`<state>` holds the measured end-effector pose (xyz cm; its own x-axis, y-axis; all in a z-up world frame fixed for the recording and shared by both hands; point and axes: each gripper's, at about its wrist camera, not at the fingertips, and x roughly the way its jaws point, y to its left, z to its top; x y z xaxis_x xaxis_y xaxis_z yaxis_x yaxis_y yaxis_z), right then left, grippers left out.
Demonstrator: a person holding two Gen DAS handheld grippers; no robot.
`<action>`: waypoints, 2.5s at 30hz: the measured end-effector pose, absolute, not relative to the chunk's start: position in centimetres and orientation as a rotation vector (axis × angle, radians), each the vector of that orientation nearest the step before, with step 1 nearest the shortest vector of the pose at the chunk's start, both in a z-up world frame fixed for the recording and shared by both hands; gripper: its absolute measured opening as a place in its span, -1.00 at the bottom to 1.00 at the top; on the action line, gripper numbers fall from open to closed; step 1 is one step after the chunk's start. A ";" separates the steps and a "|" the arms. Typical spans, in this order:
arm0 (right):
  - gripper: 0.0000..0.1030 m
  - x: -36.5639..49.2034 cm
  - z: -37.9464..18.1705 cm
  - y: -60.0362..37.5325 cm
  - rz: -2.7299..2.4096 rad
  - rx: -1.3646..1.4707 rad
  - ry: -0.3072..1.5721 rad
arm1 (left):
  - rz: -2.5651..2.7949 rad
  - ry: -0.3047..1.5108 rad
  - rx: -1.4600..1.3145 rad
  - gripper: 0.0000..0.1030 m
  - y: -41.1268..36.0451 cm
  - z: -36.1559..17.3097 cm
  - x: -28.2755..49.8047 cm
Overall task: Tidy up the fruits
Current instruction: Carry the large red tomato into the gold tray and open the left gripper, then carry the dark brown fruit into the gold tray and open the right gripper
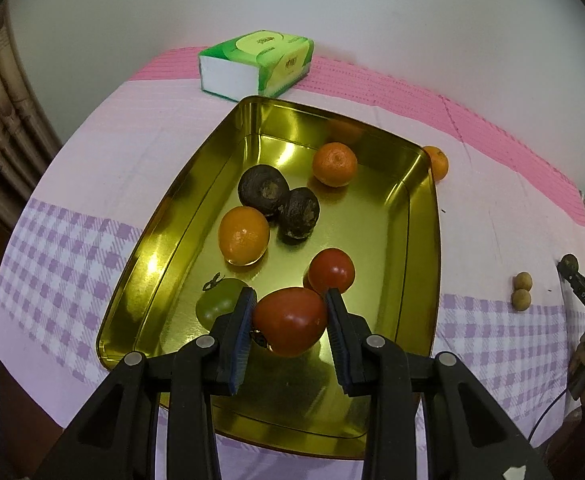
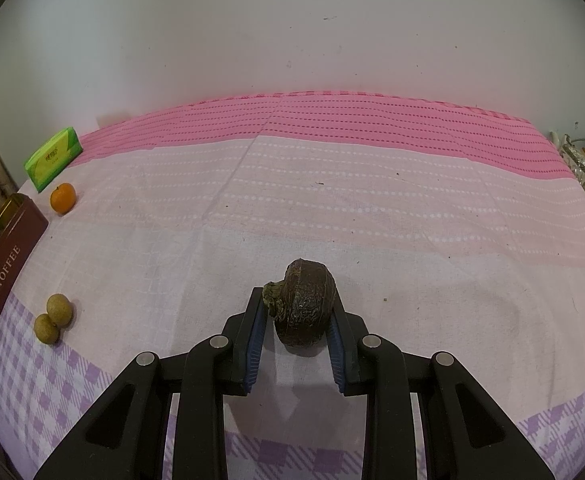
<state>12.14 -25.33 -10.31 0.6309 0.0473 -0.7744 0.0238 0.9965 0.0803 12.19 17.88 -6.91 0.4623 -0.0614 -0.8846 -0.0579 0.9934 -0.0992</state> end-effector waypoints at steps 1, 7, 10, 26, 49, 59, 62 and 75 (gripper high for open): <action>-0.43 12.1 -10.3 -25.4 0.014 0.086 0.888 | -0.002 1.095 -0.121 -0.40 17.9 -7.0 12.2; -0.43 12.1 -10.3 -25.3 0.013 0.084 0.888 | -0.004 1.104 -0.110 -0.40 17.8 -7.4 12.5; -0.43 12.1 -10.3 -25.3 0.013 0.084 0.888 | -0.002 1.102 -0.095 -0.40 17.5 -7.5 12.5; -0.43 12.2 -10.4 -25.0 0.005 0.064 0.891 | 0.031 1.079 -0.041 -0.30 17.5 -7.4 12.5; -0.44 11.4 -8.8 -22.0 0.036 0.024 0.876 | 0.099 0.997 0.038 -0.01 17.2 -5.4 11.8; -0.44 10.6 -4.3 -15.5 0.183 -0.010 0.793 | 0.112 0.969 0.060 0.00 17.1 -4.6 11.5; -0.44 10.4 -2.4 -12.8 0.252 -0.019 0.757 | 0.123 0.961 0.055 0.00 17.4 -4.3 11.5; -0.44 10.5 2.1 -1.0 0.556 -0.073 0.711 | 0.201 0.942 0.018 0.05 19.5 -3.6 11.7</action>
<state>10.51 -1.01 2.07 0.6198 0.4588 -0.6367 -0.5074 0.8532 0.1209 11.74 19.50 -3.56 0.5706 0.1793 -0.8014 -0.1637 0.9811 0.1029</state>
